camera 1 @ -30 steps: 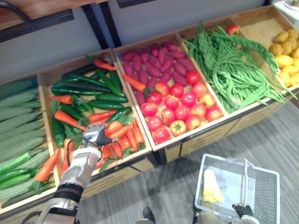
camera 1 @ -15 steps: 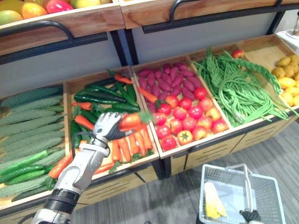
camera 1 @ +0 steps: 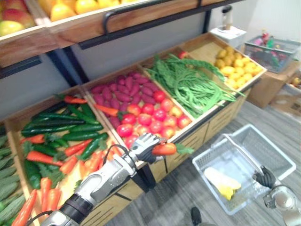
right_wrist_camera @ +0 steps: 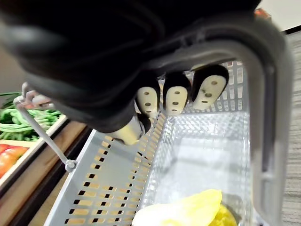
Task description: Pick vegetable in the basket
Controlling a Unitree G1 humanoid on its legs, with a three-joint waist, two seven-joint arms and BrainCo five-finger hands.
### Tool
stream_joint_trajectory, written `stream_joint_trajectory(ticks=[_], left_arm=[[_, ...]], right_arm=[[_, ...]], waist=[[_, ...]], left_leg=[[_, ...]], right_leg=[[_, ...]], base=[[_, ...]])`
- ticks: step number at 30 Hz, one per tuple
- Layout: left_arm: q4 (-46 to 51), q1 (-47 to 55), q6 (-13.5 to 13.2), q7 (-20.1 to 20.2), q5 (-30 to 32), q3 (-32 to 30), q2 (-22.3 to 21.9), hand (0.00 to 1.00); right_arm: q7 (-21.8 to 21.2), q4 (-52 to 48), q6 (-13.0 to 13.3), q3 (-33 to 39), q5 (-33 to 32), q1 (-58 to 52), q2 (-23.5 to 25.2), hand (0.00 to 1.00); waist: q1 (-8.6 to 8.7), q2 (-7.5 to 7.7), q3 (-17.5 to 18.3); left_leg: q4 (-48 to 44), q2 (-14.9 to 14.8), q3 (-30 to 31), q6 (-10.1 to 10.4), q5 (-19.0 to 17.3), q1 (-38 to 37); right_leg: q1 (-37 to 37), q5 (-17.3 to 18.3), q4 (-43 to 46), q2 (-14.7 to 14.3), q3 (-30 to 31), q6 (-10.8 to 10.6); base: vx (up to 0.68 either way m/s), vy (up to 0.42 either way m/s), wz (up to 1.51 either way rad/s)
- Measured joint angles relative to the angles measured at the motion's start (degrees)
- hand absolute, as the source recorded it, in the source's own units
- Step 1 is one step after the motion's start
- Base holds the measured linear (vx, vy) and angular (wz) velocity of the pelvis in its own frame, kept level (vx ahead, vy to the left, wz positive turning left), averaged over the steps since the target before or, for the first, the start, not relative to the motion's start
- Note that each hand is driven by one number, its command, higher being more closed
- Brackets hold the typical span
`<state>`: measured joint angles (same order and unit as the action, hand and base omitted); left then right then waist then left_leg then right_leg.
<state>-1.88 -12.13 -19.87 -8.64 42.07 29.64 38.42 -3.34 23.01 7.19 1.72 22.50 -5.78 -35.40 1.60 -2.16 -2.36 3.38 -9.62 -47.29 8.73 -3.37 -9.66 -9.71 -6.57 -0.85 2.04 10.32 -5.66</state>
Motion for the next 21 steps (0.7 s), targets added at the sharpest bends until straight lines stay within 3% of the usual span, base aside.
stream_joint_trajectory(ticks=[14,17,21], left_arm=[[-3.1,-4.8,-0.2,2.7,-1.3,10.0,-6.0,1.00],[-4.8,-6.2,-0.1,2.8,-1.3,11.5,-8.1,1.00],[-6.7,-7.4,-0.1,2.9,-1.2,13.5,-10.2,1.00]], right_arm=[[-4.9,-10.2,1.3,-12.4,-1.2,0.1,-5.8,1.00],[-6.0,-12.5,2.9,-14.4,-1.4,0.8,-6.5,1.00],[-6.1,-13.8,3.0,-16.4,-4.1,2.6,-7.3,1.00]], waist=[[2.95,0.22,0.0],[3.03,0.32,-0.1],[3.34,0.50,-0.2]], left_leg=[[-2.9,-0.2,-8.0,1.1,-2.1,-1.7],[-4.5,-0.5,-9.9,1.2,-3.7,-2.0],[-5.9,-0.8,-11.7,1.4,-4.9,-2.6]], right_leg=[[-1.1,-0.9,0.1,-1.2,5.8,-0.4],[-1.4,-1.1,0.1,-1.5,7.6,-0.7],[-1.4,-1.2,0.2,-2.0,9.2,-0.8]], base=[[-0.06,-0.013,-0.22],[-0.06,-0.016,-0.31],[-0.05,-0.037,-0.22]])
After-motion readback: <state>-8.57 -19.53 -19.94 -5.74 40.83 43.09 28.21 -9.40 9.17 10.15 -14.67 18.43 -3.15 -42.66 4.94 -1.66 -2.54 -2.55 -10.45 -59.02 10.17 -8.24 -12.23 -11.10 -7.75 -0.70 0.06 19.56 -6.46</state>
